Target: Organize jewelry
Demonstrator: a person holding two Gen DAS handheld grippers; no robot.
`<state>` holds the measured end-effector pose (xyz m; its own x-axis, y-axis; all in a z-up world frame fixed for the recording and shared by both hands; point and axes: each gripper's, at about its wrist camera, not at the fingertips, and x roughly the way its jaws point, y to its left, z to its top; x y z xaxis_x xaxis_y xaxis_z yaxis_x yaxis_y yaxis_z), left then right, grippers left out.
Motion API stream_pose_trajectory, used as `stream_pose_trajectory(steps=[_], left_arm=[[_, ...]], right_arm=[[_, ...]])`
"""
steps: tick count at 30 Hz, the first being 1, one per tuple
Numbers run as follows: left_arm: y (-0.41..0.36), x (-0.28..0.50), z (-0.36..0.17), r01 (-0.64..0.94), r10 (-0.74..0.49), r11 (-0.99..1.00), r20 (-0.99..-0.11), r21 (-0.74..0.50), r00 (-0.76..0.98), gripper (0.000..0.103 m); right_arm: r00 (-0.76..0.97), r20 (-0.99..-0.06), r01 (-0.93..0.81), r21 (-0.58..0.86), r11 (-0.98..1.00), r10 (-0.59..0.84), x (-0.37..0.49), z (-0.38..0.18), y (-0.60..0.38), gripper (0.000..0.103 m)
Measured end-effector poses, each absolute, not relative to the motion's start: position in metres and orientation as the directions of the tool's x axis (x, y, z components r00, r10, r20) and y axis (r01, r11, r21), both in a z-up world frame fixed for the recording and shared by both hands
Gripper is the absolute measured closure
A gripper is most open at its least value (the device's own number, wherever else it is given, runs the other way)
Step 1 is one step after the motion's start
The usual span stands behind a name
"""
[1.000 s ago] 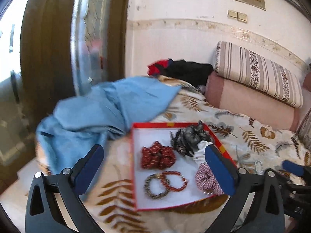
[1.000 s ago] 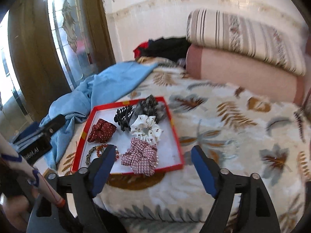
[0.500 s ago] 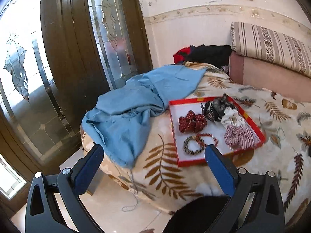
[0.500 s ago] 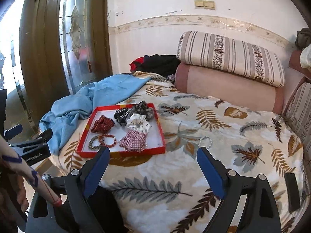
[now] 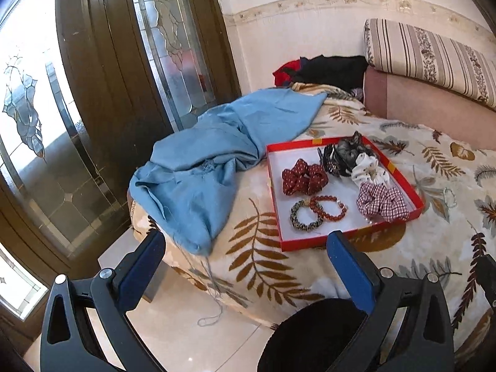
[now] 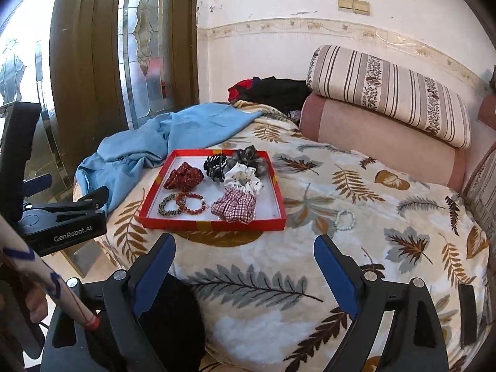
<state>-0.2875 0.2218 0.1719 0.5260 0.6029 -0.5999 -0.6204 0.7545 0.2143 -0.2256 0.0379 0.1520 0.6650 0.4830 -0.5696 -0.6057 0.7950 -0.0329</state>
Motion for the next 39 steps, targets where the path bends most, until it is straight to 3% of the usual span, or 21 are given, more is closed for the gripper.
stream_pose_trajectory(steps=[39], left_arm=[[0.226, -0.278, 0.145, -0.579, 0.565, 0.783, -0.649, 0.227, 0.510, 0.000]], right_arm=[[0.629, -0.625, -0.632, -0.066, 0.772, 0.462, -0.224, 0.140, 0.057, 0.009]])
